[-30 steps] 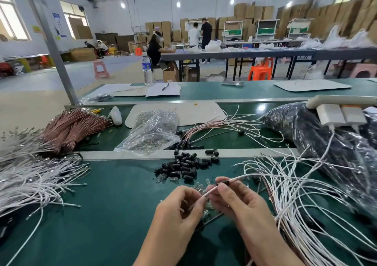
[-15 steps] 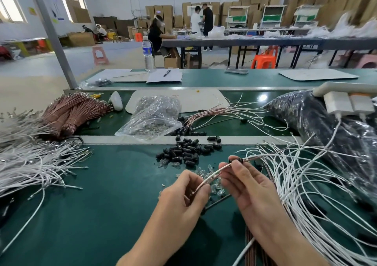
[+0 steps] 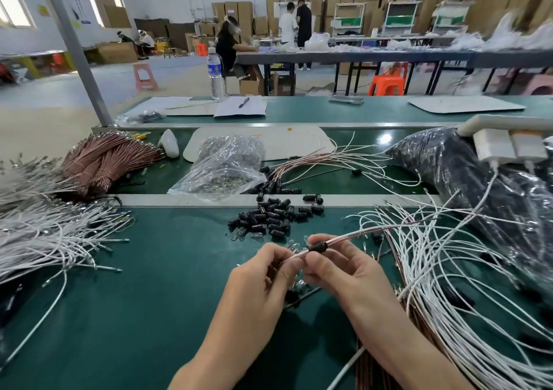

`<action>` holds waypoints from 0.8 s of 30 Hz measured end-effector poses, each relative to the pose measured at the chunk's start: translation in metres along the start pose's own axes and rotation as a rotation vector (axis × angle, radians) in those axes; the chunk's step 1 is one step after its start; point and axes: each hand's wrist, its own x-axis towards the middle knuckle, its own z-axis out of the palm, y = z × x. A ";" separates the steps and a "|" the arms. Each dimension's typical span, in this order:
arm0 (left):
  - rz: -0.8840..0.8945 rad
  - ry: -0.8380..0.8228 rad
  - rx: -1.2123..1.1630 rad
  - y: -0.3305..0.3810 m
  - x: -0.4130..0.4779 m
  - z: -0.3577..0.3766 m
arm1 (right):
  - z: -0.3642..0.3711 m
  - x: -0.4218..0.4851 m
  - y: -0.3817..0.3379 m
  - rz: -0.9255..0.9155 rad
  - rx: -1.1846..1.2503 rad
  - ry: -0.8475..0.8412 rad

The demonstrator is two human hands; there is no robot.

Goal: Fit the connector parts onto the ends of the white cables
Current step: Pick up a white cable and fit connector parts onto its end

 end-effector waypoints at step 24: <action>-0.205 -0.022 -0.367 0.005 0.004 -0.006 | -0.003 -0.001 -0.006 -0.019 0.066 0.053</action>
